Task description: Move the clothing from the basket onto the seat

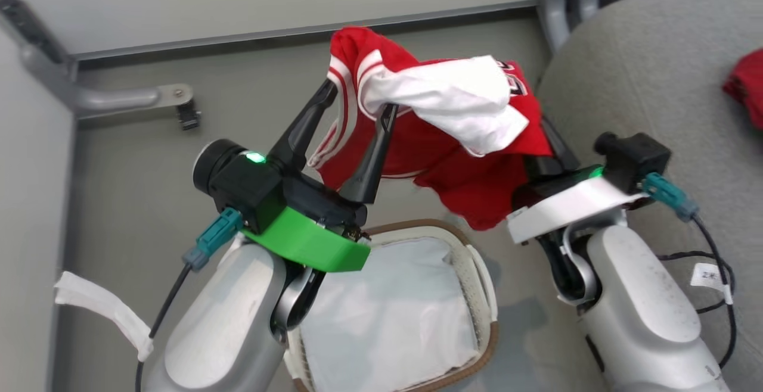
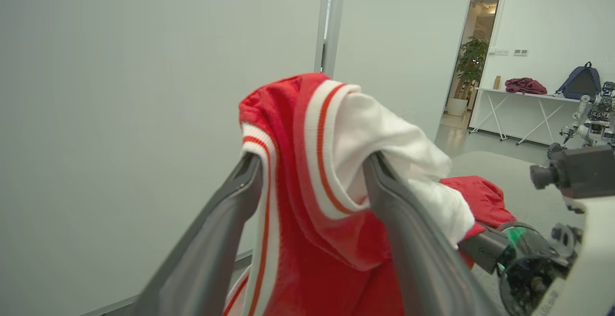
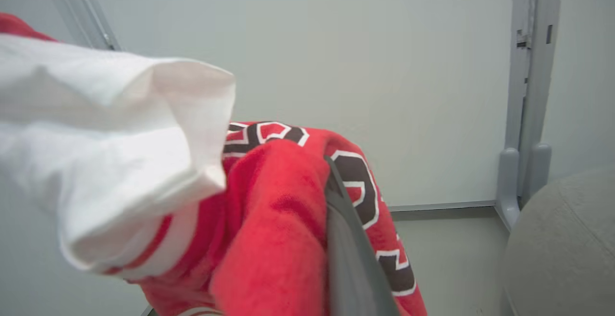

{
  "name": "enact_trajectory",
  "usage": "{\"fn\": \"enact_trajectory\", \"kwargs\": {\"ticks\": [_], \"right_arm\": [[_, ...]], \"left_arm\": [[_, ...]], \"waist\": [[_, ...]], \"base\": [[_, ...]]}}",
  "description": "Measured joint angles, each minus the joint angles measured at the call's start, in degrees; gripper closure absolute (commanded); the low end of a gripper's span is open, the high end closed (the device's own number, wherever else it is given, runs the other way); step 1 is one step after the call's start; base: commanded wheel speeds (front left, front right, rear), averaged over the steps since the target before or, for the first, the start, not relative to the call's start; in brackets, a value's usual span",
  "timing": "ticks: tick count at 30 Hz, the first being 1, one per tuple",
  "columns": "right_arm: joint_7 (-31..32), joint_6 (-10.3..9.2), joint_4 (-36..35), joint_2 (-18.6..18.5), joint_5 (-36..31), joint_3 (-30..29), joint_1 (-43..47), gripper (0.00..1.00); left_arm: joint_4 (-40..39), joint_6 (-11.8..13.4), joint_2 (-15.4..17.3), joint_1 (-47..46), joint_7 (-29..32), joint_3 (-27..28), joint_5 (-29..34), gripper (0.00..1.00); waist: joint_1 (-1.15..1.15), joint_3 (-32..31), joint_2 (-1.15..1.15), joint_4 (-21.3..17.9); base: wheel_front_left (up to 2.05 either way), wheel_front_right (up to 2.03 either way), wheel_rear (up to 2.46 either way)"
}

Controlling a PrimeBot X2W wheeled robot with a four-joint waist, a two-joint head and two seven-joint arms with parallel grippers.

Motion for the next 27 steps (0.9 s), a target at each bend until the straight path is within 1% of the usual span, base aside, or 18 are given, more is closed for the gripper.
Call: {"fn": "enact_trajectory", "kwargs": {"ticks": [4, 9, 12, 17, 23, 27], "right_arm": [[0.00, 0.00, -2.94, -0.01, 1.33, -3.57, 1.46, 1.00], [-0.01, 0.00, -5.84, -0.08, 2.16, -9.36, 2.83, 1.00], [0.00, 0.00, -6.94, -0.09, 2.24, -11.44, 3.76, 1.00], [0.00, 0.00, -8.65, -0.07, 3.58, -13.38, 4.84, 1.00], [0.00, 0.00, -9.89, -0.07, 5.31, -12.94, 6.67, 1.00], [0.00, 0.00, -9.81, -0.08, 5.20, -13.28, 6.80, 1.00]], "left_arm": [[-0.12, 0.00, 1.04, 1.92, 0.00, -0.10, 0.55, 0.00], [-0.26, 0.00, 1.91, 3.81, 0.00, -0.51, 0.44, 0.00], [-0.43, 0.00, 2.67, 4.46, 0.00, -0.52, 0.56, 0.00], [-0.51, 0.00, 3.30, 5.43, 0.00, -0.74, 0.59, 0.00], [-0.66, 0.00, 3.93, 6.31, 0.00, -1.11, 0.68, 0.00], [-0.37, 0.00, 3.91, 6.75, 0.00, -2.11, 0.68, 0.00]], "waist": [[0.00, 0.33, 0.00, -4.12], [0.00, 0.64, 0.00, -9.62], [0.00, 0.82, 0.00, -12.80], [0.00, 1.17, 0.00, -17.74], [0.00, 1.78, 0.00, -23.31], [0.00, 2.20, 0.00, -26.17]], "base": [[0.00, 0.00, 0.00], [0.00, 0.00, 0.00], [0.00, 0.00, 0.00], [0.00, 0.00, 0.00], [0.00, 0.00, 0.00], [0.00, 0.00, 0.00]]}}
